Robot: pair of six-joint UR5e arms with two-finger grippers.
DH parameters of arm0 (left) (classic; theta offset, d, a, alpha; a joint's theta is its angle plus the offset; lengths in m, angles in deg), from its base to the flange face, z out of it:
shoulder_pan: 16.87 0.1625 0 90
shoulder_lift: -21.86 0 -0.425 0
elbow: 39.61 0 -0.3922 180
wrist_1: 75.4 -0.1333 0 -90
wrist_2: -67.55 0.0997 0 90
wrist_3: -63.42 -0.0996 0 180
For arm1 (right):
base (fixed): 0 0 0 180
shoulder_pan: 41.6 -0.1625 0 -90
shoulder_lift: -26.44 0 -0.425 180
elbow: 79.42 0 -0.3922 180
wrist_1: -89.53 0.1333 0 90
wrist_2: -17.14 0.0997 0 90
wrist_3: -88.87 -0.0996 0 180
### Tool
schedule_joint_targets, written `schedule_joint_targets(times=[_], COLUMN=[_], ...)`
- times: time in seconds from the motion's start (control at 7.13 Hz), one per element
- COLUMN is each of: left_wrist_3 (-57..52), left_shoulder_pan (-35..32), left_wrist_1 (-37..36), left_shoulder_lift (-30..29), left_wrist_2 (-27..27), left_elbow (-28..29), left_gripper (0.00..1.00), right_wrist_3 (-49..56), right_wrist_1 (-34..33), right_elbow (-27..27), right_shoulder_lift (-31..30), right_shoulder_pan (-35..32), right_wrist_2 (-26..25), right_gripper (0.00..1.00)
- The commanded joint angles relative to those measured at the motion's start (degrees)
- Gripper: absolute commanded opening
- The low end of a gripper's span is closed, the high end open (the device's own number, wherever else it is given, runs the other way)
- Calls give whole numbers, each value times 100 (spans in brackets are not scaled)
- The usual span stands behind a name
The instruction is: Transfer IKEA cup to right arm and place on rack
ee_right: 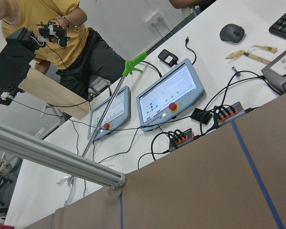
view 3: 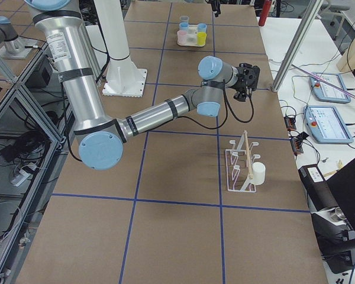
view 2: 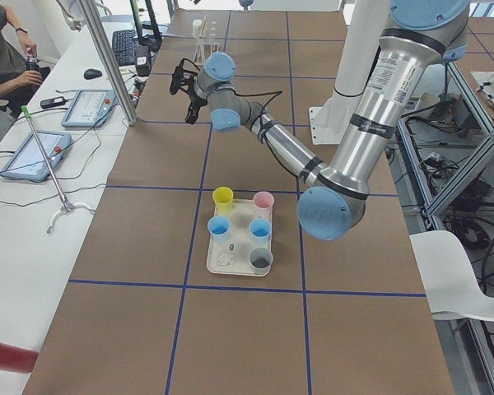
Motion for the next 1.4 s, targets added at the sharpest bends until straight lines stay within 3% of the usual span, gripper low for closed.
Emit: schedule_joint_targets(times=[0.0, 0.28, 0.56, 0.84, 1.26], left_wrist_3=[-837, -1502, -2770, -2773, -2546], left_shoulder_pan=[-111, -181, -313, -296, -261], left_wrist_1=[-188, -101, -92, 214, 277], left_shoulder_lift=[421, 526, 1008, 1299, 1265], left_wrist_2=[-131, -96, -131, -114, -131], left_elbow=[398, 1057, 1174, 1209, 1279], left_gripper=[100, 100, 100, 100, 100], right_wrist_3=[-398, -722, -829, -839, -830], right_wrist_1=[2, 2, 2, -6, 2], right_elbow=[-76, -303, -463, -472, -472], right_shoulder_lift=[209, 227, 227, 280, 280], right_shoulder_pan=[242, 593, 971, 1130, 1157], right_wrist_2=[-31, -284, -707, -918, -928], right_gripper=[100, 100, 100, 100, 100])
